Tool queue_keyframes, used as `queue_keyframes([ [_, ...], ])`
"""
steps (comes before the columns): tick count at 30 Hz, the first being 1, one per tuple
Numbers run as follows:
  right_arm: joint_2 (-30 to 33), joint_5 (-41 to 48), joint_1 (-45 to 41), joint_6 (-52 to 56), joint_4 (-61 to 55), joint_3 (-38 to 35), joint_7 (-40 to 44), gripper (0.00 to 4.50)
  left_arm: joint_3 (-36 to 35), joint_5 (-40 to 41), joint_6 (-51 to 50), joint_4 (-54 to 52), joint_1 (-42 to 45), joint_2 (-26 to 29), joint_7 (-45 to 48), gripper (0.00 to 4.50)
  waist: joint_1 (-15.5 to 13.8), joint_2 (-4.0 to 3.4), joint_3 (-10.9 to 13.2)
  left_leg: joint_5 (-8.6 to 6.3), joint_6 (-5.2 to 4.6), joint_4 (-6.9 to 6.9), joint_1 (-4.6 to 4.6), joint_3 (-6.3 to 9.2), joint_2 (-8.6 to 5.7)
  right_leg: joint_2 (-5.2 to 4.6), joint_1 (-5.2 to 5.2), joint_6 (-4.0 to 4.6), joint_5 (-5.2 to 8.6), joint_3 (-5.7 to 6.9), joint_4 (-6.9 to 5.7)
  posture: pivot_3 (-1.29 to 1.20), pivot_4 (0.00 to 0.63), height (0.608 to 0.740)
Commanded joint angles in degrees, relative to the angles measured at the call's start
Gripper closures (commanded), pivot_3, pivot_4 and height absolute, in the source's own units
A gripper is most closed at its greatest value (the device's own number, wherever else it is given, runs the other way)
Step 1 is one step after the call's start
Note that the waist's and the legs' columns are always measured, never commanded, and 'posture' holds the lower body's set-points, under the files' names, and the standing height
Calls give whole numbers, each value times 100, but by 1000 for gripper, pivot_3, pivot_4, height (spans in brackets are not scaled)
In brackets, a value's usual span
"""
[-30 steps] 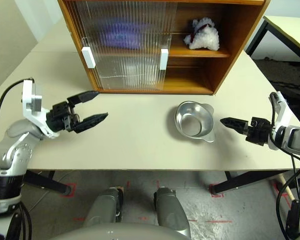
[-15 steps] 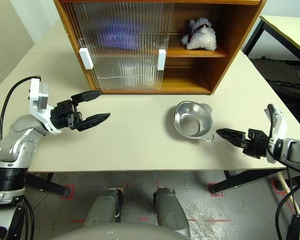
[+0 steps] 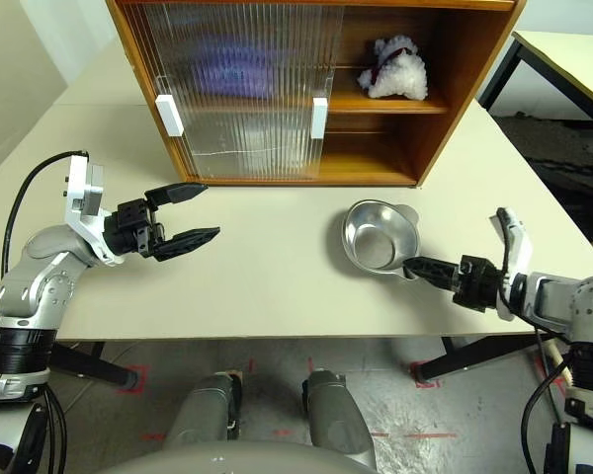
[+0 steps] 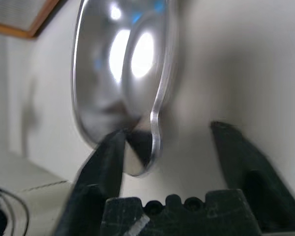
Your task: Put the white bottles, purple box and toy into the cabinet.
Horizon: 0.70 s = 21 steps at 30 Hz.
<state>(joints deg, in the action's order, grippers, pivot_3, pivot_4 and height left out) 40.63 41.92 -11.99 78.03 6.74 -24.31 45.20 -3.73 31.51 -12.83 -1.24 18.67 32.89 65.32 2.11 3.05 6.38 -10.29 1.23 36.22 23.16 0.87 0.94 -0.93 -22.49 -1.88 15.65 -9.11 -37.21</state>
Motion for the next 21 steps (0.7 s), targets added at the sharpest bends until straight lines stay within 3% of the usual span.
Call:
queue_keyframes([
  [1,-24,93,116,66,-117,17,-66,2144,15,-31,-33,-102,-109,93,60,0,-5,-1,2,0,0,0,1,0,0,-1,0,0,0,0,2,119,69,740],
  [6,-46,233,281,101,-239,-102,-133,3966,-15,-19,17,-19,-42,55,39,0,-9,6,5,-1,2,-1,1,3,1,-1,4,1,0,3,8,111,77,740],
  [21,35,621,212,143,-151,-464,-190,4004,-22,-89,86,70,2,51,72,0,3,-8,8,1,-3,-12,11,1,2,-3,5,-1,0,5,39,57,55,740],
])
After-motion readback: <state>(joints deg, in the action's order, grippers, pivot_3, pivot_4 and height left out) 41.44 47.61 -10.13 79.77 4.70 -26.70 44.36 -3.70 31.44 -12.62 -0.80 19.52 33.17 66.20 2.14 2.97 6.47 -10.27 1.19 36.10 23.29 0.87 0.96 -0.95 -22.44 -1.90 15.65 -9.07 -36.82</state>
